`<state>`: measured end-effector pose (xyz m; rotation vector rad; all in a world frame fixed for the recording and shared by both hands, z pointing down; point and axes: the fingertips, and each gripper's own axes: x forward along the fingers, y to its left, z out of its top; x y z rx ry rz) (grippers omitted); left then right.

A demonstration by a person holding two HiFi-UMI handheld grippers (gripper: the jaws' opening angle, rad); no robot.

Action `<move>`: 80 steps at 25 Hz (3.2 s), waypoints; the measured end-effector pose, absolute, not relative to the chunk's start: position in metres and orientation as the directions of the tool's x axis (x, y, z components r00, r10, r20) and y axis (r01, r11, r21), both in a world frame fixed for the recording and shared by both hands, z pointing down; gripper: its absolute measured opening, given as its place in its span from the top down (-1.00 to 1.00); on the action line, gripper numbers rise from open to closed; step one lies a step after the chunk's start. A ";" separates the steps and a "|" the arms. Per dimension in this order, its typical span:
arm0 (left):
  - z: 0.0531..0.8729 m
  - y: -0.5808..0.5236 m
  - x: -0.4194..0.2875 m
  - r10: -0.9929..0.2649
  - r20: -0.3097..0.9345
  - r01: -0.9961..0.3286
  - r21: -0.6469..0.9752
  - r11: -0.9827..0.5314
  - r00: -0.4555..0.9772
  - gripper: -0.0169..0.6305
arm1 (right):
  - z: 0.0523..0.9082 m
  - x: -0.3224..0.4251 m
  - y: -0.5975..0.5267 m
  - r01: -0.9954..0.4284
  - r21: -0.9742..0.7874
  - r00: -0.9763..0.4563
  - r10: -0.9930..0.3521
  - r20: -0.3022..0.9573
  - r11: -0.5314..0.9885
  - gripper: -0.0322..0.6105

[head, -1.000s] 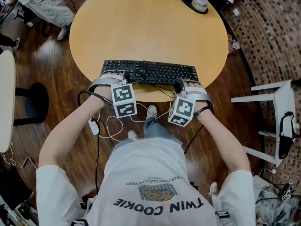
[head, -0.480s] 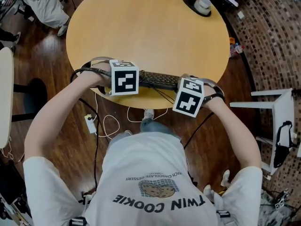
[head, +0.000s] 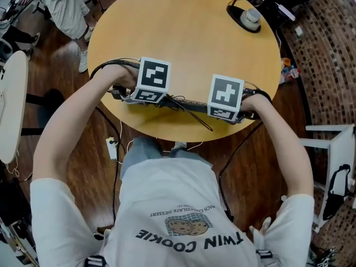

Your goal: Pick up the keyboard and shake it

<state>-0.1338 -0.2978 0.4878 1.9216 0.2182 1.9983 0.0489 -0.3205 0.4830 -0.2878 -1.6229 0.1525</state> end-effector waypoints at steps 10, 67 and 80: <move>0.481 -0.330 -0.139 0.459 0.888 -0.133 0.453 -0.881 -0.017 0.59 | 0.478 0.043 -0.355 0.090 -0.491 -0.040 0.496 0.867 0.866 0.57; 0.578 -0.458 -0.164 0.249 0.968 -0.299 0.244 -0.923 0.022 0.27 | 0.576 0.017 -0.488 -0.113 -0.435 -0.161 0.416 0.895 0.893 0.51; 0.553 -0.454 -0.166 -0.269 0.963 -0.408 -0.245 -0.879 0.002 0.66 | 0.559 0.012 -0.491 -0.227 0.042 -0.258 -0.102 0.961 0.973 0.51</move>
